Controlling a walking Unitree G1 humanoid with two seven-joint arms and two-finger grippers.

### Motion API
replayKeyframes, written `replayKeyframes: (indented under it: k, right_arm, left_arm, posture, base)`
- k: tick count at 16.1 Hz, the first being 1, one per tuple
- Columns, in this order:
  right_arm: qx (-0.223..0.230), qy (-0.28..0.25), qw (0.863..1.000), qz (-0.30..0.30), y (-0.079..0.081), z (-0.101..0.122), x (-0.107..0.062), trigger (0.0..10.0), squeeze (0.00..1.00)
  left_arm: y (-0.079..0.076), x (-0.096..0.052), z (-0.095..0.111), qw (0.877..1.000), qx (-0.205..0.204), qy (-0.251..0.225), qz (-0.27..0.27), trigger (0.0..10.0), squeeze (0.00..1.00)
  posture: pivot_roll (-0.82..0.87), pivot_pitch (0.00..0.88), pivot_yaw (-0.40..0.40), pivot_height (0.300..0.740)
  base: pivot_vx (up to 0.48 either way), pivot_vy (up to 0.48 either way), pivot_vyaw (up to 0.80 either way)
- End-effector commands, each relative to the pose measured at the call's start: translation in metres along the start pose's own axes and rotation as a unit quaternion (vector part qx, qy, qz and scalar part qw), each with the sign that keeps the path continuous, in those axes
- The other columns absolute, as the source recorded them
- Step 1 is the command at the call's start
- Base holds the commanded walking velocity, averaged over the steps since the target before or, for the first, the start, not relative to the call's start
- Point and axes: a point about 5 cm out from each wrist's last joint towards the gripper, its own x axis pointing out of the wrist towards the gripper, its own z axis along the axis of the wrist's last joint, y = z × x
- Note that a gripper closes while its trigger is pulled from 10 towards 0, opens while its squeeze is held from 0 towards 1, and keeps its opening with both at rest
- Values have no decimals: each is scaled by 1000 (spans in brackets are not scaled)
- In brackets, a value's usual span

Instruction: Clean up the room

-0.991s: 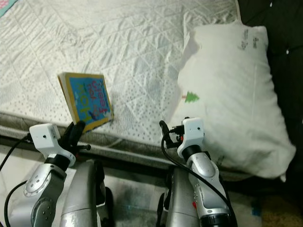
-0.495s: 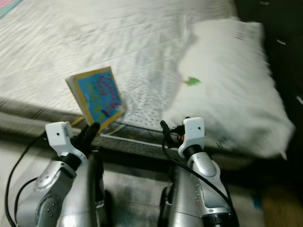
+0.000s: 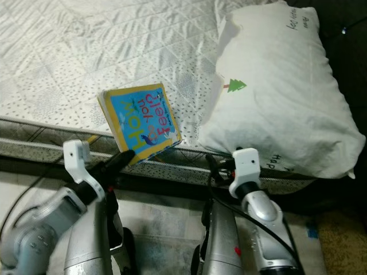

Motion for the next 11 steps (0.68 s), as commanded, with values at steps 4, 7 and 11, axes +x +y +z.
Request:
replayKeyframes:
  k: [4,7,11]
  right_arm:
    - [-14,-2,1000,-7,-6,3,-8,10000,0]
    - [-31,-4,1000,4,-7,5,-8,10000,0]
    - [-59,-3,998,4,-18,10,-14,10000,0]
  left_arm:
    - [8,-3,3,998,-43,40,-11,10000,0]
    - [15,-1,7,997,-59,48,-15,10000,0]
    - [31,-7,6,994,-92,61,-20,10000,0]
  posture:
    - [-2,270,-110,514]
    - [-23,270,-133,514]
    - [-60,262,-157,514]
  base:
    - [0,0,0]
    - [0,0,0]
    - [0,0,0]
